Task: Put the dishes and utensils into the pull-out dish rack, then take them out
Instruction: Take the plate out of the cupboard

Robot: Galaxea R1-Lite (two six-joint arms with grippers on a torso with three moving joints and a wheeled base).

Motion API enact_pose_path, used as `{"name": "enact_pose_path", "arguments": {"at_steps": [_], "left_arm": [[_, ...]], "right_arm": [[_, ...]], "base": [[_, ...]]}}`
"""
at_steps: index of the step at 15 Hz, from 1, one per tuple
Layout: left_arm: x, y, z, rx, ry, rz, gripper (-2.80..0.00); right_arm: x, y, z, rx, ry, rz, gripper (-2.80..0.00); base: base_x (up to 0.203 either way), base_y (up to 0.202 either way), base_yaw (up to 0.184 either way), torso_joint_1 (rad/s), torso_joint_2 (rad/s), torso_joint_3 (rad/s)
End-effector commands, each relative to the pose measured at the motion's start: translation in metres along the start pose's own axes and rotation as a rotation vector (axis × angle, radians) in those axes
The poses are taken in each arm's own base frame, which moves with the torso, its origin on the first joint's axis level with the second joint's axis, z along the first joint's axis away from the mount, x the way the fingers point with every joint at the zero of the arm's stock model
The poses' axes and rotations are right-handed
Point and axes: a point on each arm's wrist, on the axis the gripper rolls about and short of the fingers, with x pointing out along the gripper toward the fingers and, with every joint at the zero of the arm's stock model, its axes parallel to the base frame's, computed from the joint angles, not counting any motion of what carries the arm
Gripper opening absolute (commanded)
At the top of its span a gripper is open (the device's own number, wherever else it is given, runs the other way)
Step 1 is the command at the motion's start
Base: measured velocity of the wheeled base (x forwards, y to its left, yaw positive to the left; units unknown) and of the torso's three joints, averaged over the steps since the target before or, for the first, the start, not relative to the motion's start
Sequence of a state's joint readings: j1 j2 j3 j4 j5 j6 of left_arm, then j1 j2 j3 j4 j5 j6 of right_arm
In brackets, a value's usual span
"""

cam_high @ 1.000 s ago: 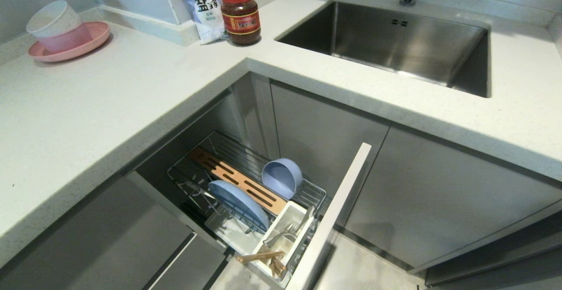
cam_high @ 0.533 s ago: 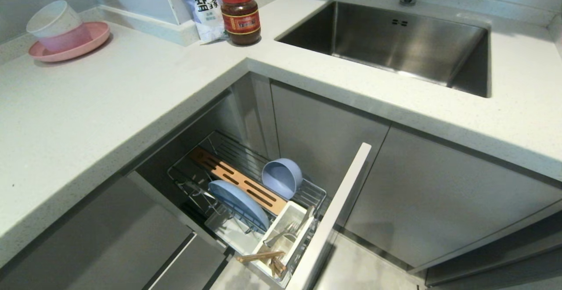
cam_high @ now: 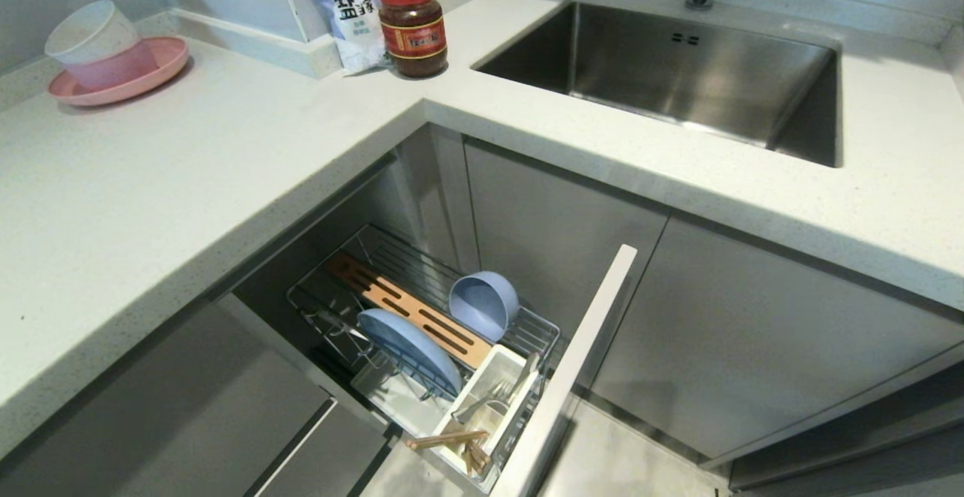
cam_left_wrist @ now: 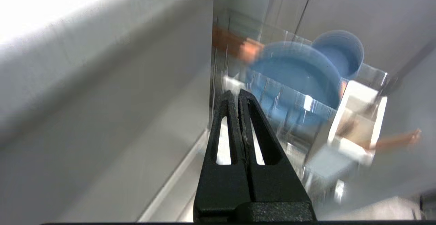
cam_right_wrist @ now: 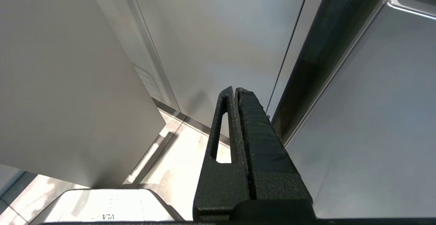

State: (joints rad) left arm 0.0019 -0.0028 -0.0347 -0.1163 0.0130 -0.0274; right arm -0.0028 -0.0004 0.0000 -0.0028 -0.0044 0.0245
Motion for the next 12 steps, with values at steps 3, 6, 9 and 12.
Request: {"name": "enact_pose_path", "arguments": {"at_steps": [3, 6, 9, 12], "left_arm": [[-0.02, -0.004, 0.078, 0.008, -0.207, -0.099, -2.8], [-0.011, -0.008, 0.144, 0.022, -0.243, -0.185, -2.8], [0.019, -0.011, 0.228, -0.01, -0.338, -0.231, -2.8], [0.072, -0.014, 0.293, -0.161, -0.415, -0.261, -2.8]], "right_arm": [[0.0, 0.0, 0.0, 0.0, -0.003, 0.0, -2.8], [0.0, 0.0, 0.0, 0.0, -0.003, 0.001, -2.8], [0.0, 0.0, 0.0, 0.0, -0.003, 0.0, -2.8], [0.0, 0.0, 0.0, 0.0, -0.003, 0.0, -2.8]], "base": [[0.0, 0.0, 0.0, 0.0, 0.0, 0.0], [0.0, 0.0, 0.0, 0.0, 0.0, 0.0], [0.0, 0.0, 0.0, 0.0, 0.0, 0.0], [0.0, 0.0, 0.0, 0.0, 0.0, 0.0]]}}
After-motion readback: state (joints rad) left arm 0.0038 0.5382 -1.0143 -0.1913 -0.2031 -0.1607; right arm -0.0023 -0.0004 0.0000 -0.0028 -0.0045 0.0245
